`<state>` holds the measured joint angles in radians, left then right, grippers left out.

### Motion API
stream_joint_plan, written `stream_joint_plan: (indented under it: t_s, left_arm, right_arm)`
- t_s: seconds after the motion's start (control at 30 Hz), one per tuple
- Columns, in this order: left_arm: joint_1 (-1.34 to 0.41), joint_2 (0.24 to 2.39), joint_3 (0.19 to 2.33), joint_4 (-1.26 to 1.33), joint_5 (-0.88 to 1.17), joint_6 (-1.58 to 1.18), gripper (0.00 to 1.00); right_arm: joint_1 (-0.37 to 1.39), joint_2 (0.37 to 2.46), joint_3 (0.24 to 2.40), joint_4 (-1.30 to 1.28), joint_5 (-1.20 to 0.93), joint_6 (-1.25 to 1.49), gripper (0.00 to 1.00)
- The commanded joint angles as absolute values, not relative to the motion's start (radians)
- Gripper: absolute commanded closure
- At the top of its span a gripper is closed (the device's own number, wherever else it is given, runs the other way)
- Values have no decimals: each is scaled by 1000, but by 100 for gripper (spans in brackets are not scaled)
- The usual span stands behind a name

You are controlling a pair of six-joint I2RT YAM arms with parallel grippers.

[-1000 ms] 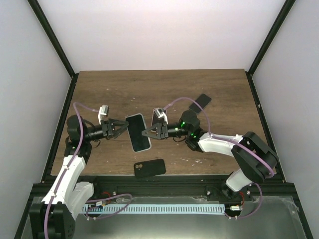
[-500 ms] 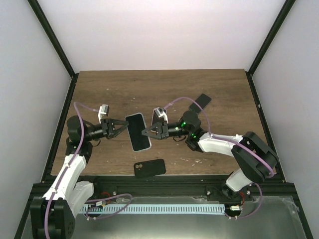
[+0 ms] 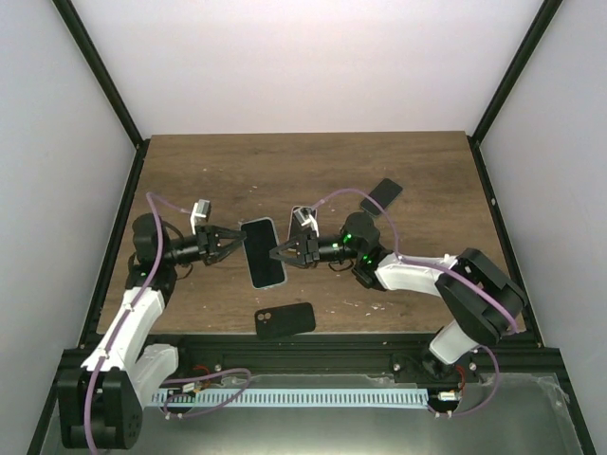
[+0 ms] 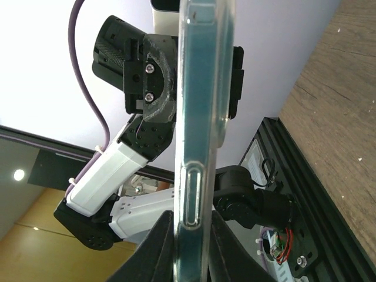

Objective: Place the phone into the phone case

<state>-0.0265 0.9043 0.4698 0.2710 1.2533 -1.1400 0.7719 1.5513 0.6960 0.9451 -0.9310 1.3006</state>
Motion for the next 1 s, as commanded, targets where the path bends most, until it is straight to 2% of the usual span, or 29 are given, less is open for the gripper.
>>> stream_joint_plan:
  t_s: [0.0, 0.13, 0.2, 0.4, 0.53, 0.63, 0.73, 0.83, 0.97]
  left_arm:
    - [-31, 922, 516, 169, 1274, -1071, 85]
    - [-30, 914, 519, 158, 1267, -1077, 65]
    - [-31, 906, 502, 191, 1268, -1104, 63]
    - [-30, 907, 466, 328, 1265, -1208, 71]
    - [-31, 915, 476, 344, 1257, -1218, 92]
    - [-31, 935, 487, 315, 1263, -1187, 100]
    - [-31, 944, 487, 313, 1265, -1186, 100]
    - [-31, 937, 494, 294, 1263, -1173, 95]
    - [-31, 934, 510, 221, 1256, -1133, 83]
  right_arm:
    - [779, 1556, 689, 1106, -876, 1381, 90]
    - [779, 1574, 675, 1213, -844, 1463, 92]
    - [779, 1583, 676, 1239, -839, 1483, 92]
    - [779, 1594, 671, 1255, -856, 1487, 92]
    - [778, 1588, 660, 1233, -870, 1470, 85]
    - [778, 1572, 653, 1198, -857, 1450, 77]
    - [778, 1562, 656, 1172, -853, 1435, 76]
    - [779, 1560, 663, 1171, -851, 1435, 78]
    - [778, 1554, 670, 1172, -818, 1445, 84]
